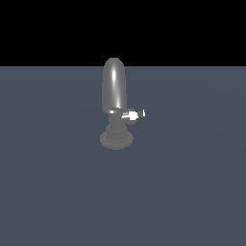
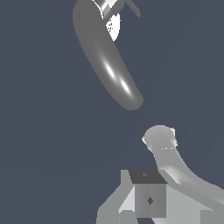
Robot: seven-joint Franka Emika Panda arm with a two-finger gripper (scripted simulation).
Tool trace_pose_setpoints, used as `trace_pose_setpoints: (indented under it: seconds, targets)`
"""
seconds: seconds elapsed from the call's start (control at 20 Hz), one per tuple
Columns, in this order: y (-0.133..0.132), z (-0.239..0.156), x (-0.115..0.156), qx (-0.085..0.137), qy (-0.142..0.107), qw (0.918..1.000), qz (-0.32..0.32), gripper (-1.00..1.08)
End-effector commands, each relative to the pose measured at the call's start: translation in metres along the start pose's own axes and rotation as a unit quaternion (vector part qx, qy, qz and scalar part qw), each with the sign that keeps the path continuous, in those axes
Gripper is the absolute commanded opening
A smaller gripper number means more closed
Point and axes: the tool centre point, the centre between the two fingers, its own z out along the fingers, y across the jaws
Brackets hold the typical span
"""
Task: Turn on the faucet by rotating a designated handle.
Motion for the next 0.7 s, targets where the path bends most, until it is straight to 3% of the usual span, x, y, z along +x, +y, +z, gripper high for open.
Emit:
trace_pose_setpoints:
  seconds: [0.0,0.35,0.65]
  targets:
    - [-0.004,-0.001,0.014,0.009,-0.024,0.9995,0.019,-1.0]
    - [-0.014,0.001,0.053,0.035,-0.092,0.9924,0.075,-1.0]
    - [-0.019,0.006,0.089,0.059,-0.152,0.9788,0.124,-1.0]
